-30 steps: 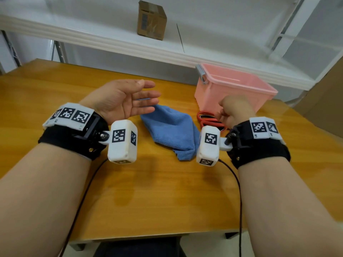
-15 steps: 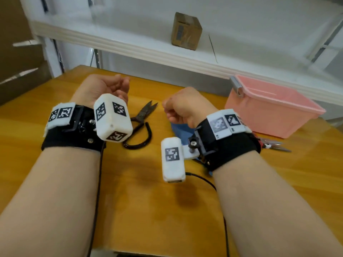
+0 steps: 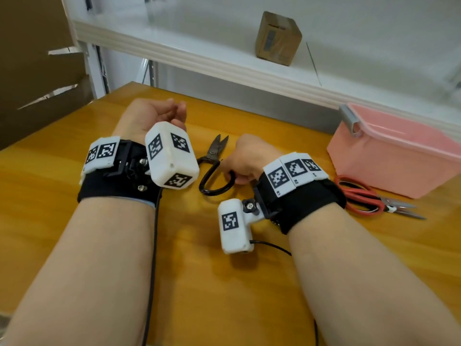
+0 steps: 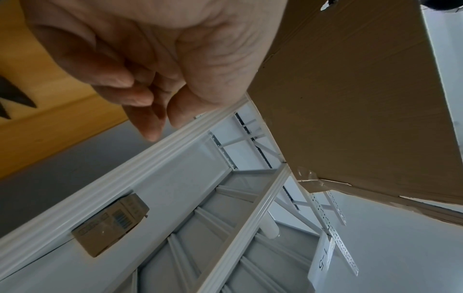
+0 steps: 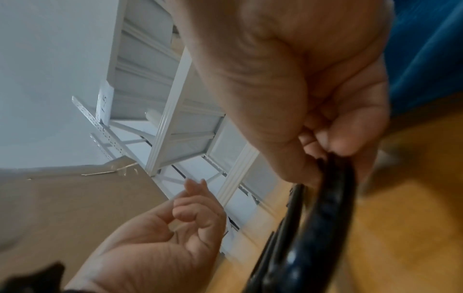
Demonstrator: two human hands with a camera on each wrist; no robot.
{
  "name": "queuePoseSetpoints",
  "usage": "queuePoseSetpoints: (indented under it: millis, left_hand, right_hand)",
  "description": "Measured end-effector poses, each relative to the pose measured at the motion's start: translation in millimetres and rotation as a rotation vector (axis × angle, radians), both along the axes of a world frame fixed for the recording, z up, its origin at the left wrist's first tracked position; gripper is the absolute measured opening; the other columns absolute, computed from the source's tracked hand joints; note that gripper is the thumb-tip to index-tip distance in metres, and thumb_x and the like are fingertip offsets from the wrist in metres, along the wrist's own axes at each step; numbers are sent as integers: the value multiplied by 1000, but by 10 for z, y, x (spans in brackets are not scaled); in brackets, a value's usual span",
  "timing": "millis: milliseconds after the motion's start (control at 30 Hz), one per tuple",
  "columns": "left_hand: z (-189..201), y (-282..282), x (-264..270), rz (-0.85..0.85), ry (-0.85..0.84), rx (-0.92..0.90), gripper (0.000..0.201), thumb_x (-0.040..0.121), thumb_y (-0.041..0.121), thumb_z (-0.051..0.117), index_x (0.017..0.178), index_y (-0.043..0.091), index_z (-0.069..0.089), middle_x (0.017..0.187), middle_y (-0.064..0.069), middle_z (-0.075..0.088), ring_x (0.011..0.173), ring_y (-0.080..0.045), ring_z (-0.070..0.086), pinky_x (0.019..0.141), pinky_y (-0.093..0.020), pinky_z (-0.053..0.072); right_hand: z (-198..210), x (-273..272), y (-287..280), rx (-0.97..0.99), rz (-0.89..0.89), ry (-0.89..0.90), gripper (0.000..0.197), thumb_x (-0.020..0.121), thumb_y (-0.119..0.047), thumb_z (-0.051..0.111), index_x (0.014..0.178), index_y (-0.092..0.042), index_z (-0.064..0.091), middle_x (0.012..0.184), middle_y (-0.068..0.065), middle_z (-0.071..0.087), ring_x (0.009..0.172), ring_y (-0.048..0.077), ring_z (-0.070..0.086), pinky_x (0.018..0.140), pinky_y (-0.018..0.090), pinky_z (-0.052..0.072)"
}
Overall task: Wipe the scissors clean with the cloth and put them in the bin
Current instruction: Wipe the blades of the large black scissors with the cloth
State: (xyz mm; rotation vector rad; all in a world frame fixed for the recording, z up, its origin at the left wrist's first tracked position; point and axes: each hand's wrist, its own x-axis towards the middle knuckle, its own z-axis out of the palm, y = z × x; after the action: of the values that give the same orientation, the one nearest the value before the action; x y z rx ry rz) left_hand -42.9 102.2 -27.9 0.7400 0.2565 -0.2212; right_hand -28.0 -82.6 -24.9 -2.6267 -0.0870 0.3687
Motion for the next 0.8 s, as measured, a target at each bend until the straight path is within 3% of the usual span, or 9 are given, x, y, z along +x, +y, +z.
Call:
queuePoseSetpoints:
  millis: [67, 133, 300, 433, 567, 667, 800]
  left_hand:
    - [11, -18, 4, -2, -6, 11, 19, 91, 24, 58, 109, 18, 56, 77, 8, 65, 54, -7, 48, 51, -17, 42]
    - [42, -76, -5, -30, -22, 35, 11, 93, 25, 57, 101, 18, 57, 76, 8, 63, 55, -7, 49, 51, -16, 42]
    - [108, -348, -61, -135, -115, 179, 12, 95, 26, 54, 93, 16, 61, 77, 7, 61, 61, -6, 53, 53, -14, 43]
    - [94, -538, -69, -173, -121, 279, 17, 96, 25, 53, 95, 13, 64, 80, 1, 65, 67, -11, 61, 57, -18, 50]
    - [73, -677, -52, -242, -121, 343, 26, 98, 27, 51, 105, 8, 67, 99, -7, 73, 89, -19, 70, 73, -27, 56]
    - [63, -790, -63, -307, -149, 446, 36, 99, 30, 49, 118, 5, 65, 114, -10, 71, 106, -23, 68, 89, -35, 54]
    - [31, -870, -75, -357, -186, 534, 40, 99, 35, 48, 123, 7, 63, 119, -7, 70, 115, -23, 64, 104, -41, 45]
  right_hand:
    - [35, 14, -62, 56, -46, -38, 14, 91, -11, 65, 94, -1, 73, 79, 11, 77, 48, 16, 64, 65, 31, 62]
    - [94, 23, -143, 92, -81, -88, 13, 90, -8, 64, 88, 0, 74, 73, 9, 75, 43, 14, 60, 56, 26, 58]
    - [161, 82, -447, 243, -152, -265, 18, 91, -8, 59, 79, -1, 70, 63, 9, 71, 45, 12, 62, 74, 44, 63]
    - [162, 31, -692, 425, -222, -364, 21, 95, -6, 58, 74, -13, 58, 74, 12, 63, 51, 16, 60, 60, 35, 60]
    - [119, 26, -838, 542, -249, -393, 18, 96, -7, 59, 80, -16, 57, 77, 9, 62, 61, 18, 58, 52, 26, 48]
    - [72, 51, -867, 612, -275, -414, 4, 97, -8, 58, 98, -10, 61, 78, 7, 62, 63, 18, 58, 48, 23, 45]
    - [10, 86, -849, 629, -282, -450, 18, 97, -11, 58, 114, -15, 60, 86, 3, 66, 67, 16, 62, 55, 26, 46]
